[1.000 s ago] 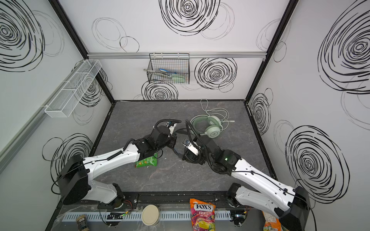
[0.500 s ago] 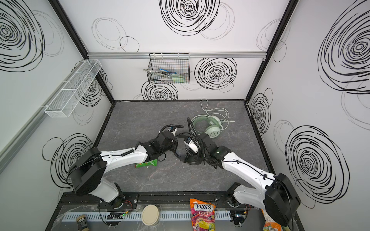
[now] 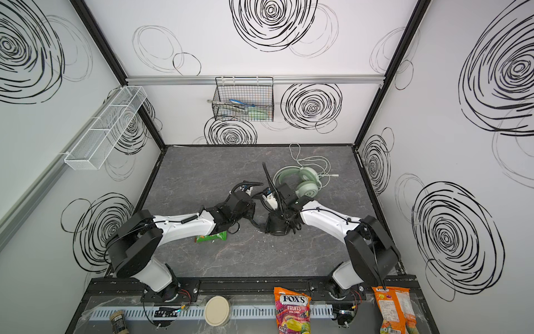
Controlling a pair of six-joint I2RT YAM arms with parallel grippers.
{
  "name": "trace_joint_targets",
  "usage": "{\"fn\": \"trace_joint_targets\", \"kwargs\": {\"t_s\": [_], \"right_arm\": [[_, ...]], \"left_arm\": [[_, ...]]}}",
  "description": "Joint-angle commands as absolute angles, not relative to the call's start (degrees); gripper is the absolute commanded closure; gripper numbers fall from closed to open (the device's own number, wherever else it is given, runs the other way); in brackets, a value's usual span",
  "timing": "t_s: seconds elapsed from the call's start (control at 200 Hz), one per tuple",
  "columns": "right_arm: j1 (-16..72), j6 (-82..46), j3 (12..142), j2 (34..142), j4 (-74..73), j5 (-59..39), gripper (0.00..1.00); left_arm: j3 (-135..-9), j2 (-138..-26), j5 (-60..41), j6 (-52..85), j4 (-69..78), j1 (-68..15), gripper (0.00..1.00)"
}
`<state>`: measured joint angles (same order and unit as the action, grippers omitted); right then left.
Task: Wrap the headphones
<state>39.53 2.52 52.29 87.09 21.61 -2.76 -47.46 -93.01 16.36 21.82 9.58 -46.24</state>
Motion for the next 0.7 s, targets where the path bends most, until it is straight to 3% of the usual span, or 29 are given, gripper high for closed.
{"fn": "trace_joint_targets", "kwargs": {"t_s": [0.0, 0.315, 0.39, 0.445, 0.595, 0.695], "right_arm": [[35.16, -4.21, 53.22, 91.41, 19.57, 12.44, 0.88], [33.36, -9.72, 54.73, 92.15, 23.17, 15.56, 0.61], [34.81, -9.38, 53.99, 90.51, 23.21, 17.66, 0.45], [36.25, -9.34, 53.41, 89.31, 23.03, 19.45, 0.39], [37.73, -10.4, 52.22, 89.07, 24.08, 22.83, 0.38], [36.79, -11.66, 50.93, 89.54, 24.05, 22.16, 0.43]], "left_arm": [[-46.06, -90.74, 5.65, 20.19, 8.84, -49.51, 1.0], [-44.39, -88.95, 5.56, 20.59, 8.68, -49.37, 1.0], [-44.12, -88.78, 5.8, 20.63, 8.78, -49.27, 1.0], [-43.96, -88.75, 5.76, 20.73, 9.05, -49.23, 1.0], [-43.68, -88.62, 5.63, 20.78, 9.26, -49.24, 1.0], [-43.59, -88.42, 5.32, 20.9, 9.14, -49.18, 1.0]]}}
